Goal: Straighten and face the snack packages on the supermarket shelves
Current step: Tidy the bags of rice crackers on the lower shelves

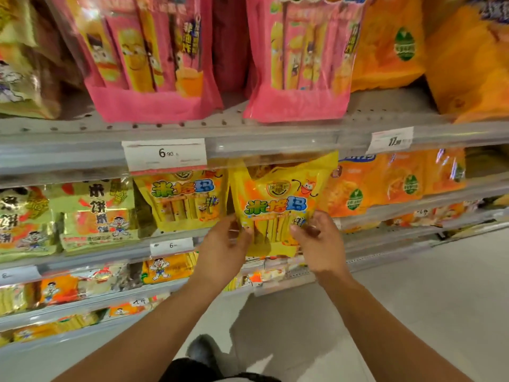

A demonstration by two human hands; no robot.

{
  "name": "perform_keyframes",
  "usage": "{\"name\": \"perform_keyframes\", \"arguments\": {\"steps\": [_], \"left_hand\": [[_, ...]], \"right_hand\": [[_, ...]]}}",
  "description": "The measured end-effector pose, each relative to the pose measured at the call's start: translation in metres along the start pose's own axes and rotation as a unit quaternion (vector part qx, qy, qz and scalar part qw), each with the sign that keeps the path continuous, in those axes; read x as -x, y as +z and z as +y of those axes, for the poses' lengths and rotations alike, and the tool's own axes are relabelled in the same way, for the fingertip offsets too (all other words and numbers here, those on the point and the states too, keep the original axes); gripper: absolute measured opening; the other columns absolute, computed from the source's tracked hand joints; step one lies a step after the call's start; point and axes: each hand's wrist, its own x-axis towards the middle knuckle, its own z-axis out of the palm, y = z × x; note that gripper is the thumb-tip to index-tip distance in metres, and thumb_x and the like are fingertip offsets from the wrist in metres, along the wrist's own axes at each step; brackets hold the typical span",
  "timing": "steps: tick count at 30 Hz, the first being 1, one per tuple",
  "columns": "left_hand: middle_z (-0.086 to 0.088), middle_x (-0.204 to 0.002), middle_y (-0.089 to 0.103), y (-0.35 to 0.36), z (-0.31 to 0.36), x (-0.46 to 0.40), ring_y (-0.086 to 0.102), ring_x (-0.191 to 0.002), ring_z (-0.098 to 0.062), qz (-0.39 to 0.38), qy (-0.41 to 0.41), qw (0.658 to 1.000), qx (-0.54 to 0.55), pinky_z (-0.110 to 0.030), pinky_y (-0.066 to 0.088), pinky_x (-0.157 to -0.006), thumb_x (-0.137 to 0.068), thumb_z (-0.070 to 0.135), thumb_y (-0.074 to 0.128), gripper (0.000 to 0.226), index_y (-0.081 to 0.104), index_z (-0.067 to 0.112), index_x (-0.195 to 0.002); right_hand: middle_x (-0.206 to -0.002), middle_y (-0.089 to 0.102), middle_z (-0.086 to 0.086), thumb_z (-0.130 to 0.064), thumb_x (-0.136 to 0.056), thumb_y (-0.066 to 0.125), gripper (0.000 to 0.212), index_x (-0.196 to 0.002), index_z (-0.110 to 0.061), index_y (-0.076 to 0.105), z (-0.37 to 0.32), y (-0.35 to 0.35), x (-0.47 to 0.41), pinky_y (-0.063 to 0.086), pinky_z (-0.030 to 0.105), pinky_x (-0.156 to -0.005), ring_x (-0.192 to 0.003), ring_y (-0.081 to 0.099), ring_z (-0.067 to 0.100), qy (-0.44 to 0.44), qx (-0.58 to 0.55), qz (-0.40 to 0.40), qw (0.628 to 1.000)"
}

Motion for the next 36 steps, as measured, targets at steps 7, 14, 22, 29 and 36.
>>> {"name": "perform_keyframes", "arguments": {"steps": [7,14,22,29,36], "left_hand": [[0.021,-0.128,0.059,0.014,0.010,-0.025,0.053,-0.120,0.003,-0.002,0.007,0.997,0.076,-0.020,0.050,-0.090,-0.098,0.013,0.053,0.045,0.050,0.038,-0.135],[0.038,-0.122,0.040,0.031,0.006,-0.035,0.050,-0.070,0.030,0.015,-0.076,0.996,0.034,-0.001,0.045,-0.058,-0.095,0.006,0.051,0.071,0.020,0.036,-0.151],[0.063,-0.102,0.034,0.051,0.010,-0.040,0.041,-0.100,0.033,0.060,-0.093,0.994,-0.001,0.009,0.032,-0.073,-0.090,-0.001,0.052,0.083,0.017,0.057,-0.136],[0.025,-0.134,0.030,0.058,0.012,-0.040,0.033,-0.122,-0.003,0.087,-0.126,0.988,-0.028,-0.022,0.031,-0.097,-0.092,0.006,0.057,0.089,0.001,0.032,-0.155],[0.012,-0.151,0.033,0.048,0.004,-0.008,0.033,-0.138,-0.011,0.107,-0.154,0.972,-0.138,-0.027,0.032,-0.110,-0.093,0.013,0.061,0.074,0.020,0.022,-0.154]], "right_hand": [[-0.076,0.065,-0.024,-0.003,-0.087,0.067,0.031,-0.083,-0.027,0.048,-0.010,0.012,-0.047,0.044,0.007,-0.063,-0.073,0.060,-0.009,-0.040,0.007,-0.009,0.999],[-0.090,0.064,-0.003,-0.013,-0.091,0.063,0.022,-0.089,-0.027,0.047,-0.007,0.032,-0.087,0.046,0.026,-0.071,-0.082,0.062,0.009,-0.047,0.033,-0.053,0.997],[-0.097,0.061,0.003,-0.021,-0.094,0.059,0.023,-0.110,-0.014,0.045,0.006,0.036,-0.101,0.042,0.029,-0.068,-0.088,0.061,0.025,-0.074,0.120,-0.103,0.985],[-0.117,0.060,0.012,-0.025,-0.098,0.051,0.034,-0.127,-0.009,0.041,0.008,0.030,-0.093,0.046,0.033,-0.074,-0.103,0.061,0.034,-0.052,0.191,-0.152,0.968],[-0.147,0.039,0.001,-0.010,-0.093,0.054,0.068,-0.151,-0.018,0.020,0.022,0.006,-0.054,0.038,0.012,-0.093,-0.127,0.046,0.020,-0.069,0.194,-0.210,0.956]]}}
